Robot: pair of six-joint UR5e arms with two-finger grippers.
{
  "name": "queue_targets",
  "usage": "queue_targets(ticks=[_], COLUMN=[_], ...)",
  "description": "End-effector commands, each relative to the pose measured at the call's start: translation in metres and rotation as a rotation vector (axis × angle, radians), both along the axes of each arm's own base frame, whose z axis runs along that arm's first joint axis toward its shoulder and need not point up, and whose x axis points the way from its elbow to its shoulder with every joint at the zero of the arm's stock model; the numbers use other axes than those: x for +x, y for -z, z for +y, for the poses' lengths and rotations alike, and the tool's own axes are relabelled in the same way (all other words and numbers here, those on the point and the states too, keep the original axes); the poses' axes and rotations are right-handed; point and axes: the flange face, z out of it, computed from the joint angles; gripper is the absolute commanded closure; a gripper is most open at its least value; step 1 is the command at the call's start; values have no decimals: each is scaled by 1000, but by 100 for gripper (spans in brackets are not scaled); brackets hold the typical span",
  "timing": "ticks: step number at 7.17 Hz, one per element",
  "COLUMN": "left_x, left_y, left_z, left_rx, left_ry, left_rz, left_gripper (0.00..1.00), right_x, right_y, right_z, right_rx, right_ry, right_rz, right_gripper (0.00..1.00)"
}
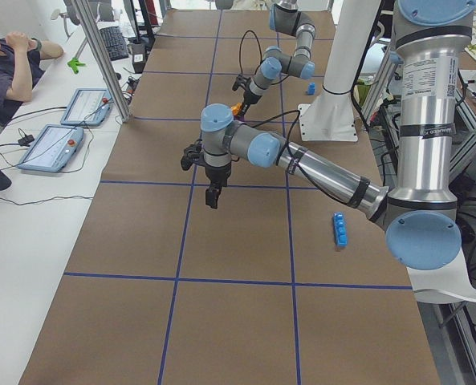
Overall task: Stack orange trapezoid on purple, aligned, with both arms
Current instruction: 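Lower the orange block onto the purple block and release it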
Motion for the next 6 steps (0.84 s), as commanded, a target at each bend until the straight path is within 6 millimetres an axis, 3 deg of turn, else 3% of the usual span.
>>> queue_targets(ticks=[1,6], left_x=[0,0], left_y=[0,1], left_z=[0,0], left_rx=[-1,2], left_ry=[0,0], left_rz=[0,1], left_gripper=[0,0], right_x=[-5,-16], right_y=[-3,-15], right_z=[4,10], right_rx=[0,4], right_ry=[2,-6], right_rz=[7,27], right_gripper=[100,100])
